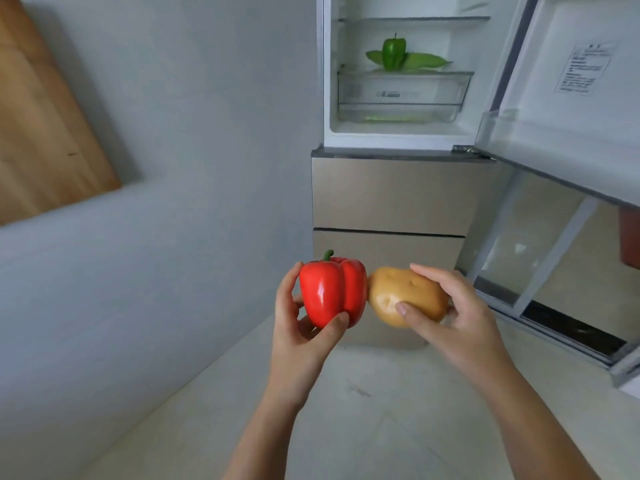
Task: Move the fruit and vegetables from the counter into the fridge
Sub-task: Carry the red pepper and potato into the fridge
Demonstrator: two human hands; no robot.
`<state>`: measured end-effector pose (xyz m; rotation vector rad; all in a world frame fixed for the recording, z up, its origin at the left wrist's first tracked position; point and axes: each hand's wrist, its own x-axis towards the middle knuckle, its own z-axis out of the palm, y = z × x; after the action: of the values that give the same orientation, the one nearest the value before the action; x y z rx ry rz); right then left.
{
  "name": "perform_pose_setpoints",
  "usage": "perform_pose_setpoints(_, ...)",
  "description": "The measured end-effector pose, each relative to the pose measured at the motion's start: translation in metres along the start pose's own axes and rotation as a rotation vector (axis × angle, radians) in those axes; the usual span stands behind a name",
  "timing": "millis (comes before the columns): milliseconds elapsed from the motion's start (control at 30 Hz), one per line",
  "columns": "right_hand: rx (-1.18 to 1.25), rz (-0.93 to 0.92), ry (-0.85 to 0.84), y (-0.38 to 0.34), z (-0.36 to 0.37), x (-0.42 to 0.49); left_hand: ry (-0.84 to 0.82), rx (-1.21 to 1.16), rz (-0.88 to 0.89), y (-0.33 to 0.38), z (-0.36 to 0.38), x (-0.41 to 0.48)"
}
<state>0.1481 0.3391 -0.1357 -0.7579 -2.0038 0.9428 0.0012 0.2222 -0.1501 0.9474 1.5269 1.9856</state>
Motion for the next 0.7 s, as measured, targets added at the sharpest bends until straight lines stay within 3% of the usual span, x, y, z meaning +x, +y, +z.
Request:
perform_pose_setpoints(333, -0.051, 0.053, 0.137, 0.026, 0.024, 0.144, -0.111, -0.045, -0.04, -0.027, 0.007, 0.165)
perform_pose_setpoints(700, -0.074, 0.069, 0.242, 0.115, -0.031, 0.285, -0.157, -0.017, 0.004, -0.068, 0.114, 0.32)
